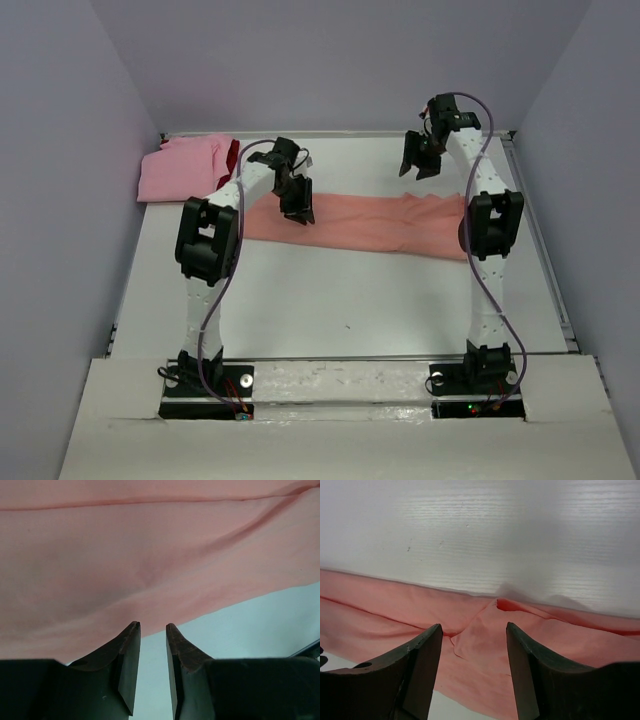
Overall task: Fold and stack the t-shirts
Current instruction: Fold the other side of the tshirt into a rectangle
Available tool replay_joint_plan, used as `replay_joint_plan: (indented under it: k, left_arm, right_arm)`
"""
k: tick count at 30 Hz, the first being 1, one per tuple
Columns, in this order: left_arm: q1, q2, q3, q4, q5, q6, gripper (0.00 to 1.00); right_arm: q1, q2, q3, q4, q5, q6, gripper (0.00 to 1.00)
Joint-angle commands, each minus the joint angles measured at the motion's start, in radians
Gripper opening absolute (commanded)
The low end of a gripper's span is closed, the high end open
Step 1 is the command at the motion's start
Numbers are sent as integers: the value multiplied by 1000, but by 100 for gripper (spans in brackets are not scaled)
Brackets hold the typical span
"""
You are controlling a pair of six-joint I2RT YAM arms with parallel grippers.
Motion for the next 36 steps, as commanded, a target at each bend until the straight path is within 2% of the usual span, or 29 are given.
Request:
replay_joint_plan:
  k: [1,16,23,36]
  left_arm:
    - [-24,29,14,-45,-49,24,37]
    - [-29,39,23,-51,-55,44,37]
    - [-29,42,29,-59,-56,47,37]
    - [-27,82,-20,-54,-141,42,37]
  right_arm:
    - [32,32,31,-79,81,-6,59]
    - [59,31,-64,-70,117,25,56]
    - [59,54,-40,-90,154,13,57]
    - [59,64,-41,-53,160,8,57]
